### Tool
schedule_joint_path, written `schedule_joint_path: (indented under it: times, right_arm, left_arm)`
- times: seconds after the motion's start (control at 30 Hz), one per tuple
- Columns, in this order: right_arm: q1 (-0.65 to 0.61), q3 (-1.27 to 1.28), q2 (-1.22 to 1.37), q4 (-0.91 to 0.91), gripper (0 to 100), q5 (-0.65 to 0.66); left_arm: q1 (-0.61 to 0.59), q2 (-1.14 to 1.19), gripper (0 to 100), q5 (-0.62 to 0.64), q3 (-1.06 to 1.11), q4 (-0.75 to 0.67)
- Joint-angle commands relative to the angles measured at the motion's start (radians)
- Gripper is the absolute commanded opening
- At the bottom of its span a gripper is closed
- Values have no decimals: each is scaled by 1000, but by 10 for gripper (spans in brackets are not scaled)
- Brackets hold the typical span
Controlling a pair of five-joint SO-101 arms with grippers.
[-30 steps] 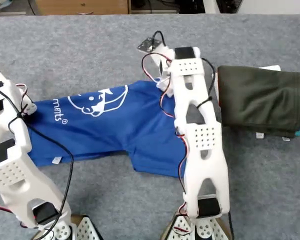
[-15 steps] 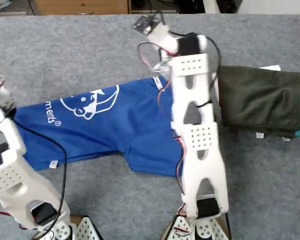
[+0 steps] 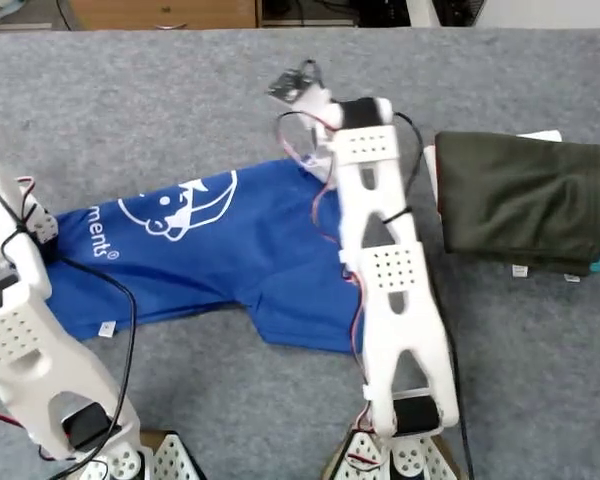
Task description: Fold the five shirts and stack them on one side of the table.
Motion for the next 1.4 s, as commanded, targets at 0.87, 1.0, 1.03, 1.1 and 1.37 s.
schedule_joint_path:
  times: [0.87, 1.0, 1.03, 1.1, 1.37]
  right_arm:
    - [-107, 1093, -1059, -164, 9, 216]
    - [-97, 1302, -935, -465, 9, 146]
    - [-91, 1314, -889, -514, 9, 138]
    - [-77, 1291, -794, -552, 6, 135]
    - [30, 820, -464, -305, 5, 133]
  left_arm:
    - [23, -644, 19, -296, 858, -252]
    - [-25, -642, 19, -267, 919, -313]
    - [-40, -642, 19, -272, 924, -315]
    - [-58, -642, 19, -275, 934, -311]
    - [-72, -651, 19, -358, 953, -189]
